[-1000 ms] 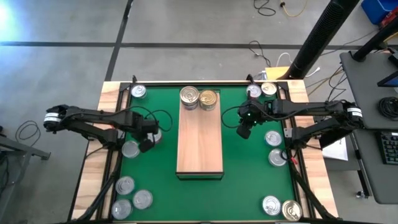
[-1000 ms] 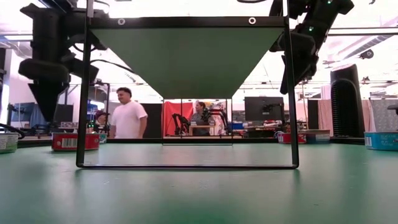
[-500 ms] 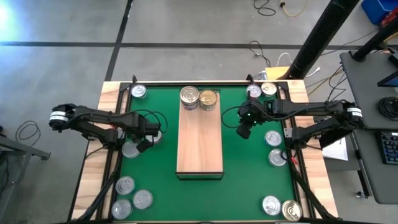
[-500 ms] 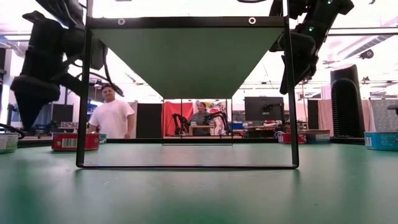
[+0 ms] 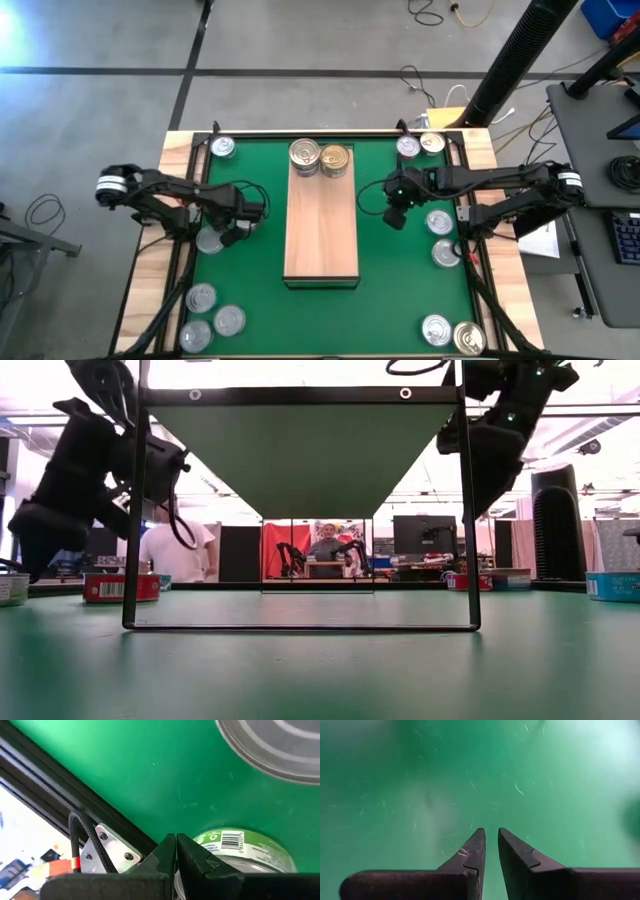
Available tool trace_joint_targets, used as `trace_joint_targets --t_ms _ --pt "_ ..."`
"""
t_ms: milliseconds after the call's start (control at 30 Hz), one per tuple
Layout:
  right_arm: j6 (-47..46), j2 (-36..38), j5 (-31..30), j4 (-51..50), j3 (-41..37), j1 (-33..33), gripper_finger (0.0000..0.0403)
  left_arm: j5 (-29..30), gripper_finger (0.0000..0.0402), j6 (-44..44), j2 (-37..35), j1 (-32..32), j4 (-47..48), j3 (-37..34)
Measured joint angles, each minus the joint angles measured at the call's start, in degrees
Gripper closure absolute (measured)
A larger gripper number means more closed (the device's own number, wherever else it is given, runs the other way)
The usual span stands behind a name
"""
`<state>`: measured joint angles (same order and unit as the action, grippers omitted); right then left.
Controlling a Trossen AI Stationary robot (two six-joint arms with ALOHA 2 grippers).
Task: Stack canned seafood by type on shelf
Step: Put the red tuna can on the shelf
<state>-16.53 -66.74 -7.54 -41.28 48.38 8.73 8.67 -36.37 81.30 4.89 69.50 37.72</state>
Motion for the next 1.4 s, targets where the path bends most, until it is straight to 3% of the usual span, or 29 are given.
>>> trace_joint_targets --t_ms 100,200,400,600,800,1067,1200,1400 --pt "-0.2 0.0 0.0 0.0 -0.3 0.0 0.0357 2.5 0.0401 5.9 0.6 0.0 -4.0 0.0" --pt "-1.8 0.0 0.0 0.1 -0.3 0.0 0.0353 0.9 0.0401 10.2 0.8 -0.1 -7.7 0.1" --pt "-3.4 0.0 1.9 0.1 -0.3 -1.1 0.0358 -0.1 0.0401 9.4 0.3 -0.1 -9.1 0.0" --pt "-1.4 0.0 1.4 3.0 -0.9 -3.0 0.0355 0.3 0.0401 14.6 0.3 -0.2 -19.0 -0.2" --pt "-2.2 0.0 1.5 7.0 -6.2 -3.6 0.0343 0.6 0.0401 20.1 0.0 -0.2 -26.7 -2.1" --pt "-4.4 0.0 2.1 13.9 -14.6 -3.6 0.0327 2.7 0.0401 19.3 -1.0 -0.6 -28.5 -2.3" --pt "-2.5 0.0 3.9 19.0 -16.2 -3.6 0.0315 3.5 0.0401 13.0 -3.0 0.0 -26.7 -1.0" --pt "-1.0 0.0 4.0 20.7 -15.9 -3.6 0.0295 12.2 0.0401 10.9 -3.8 3.2 -22.1 0.5"
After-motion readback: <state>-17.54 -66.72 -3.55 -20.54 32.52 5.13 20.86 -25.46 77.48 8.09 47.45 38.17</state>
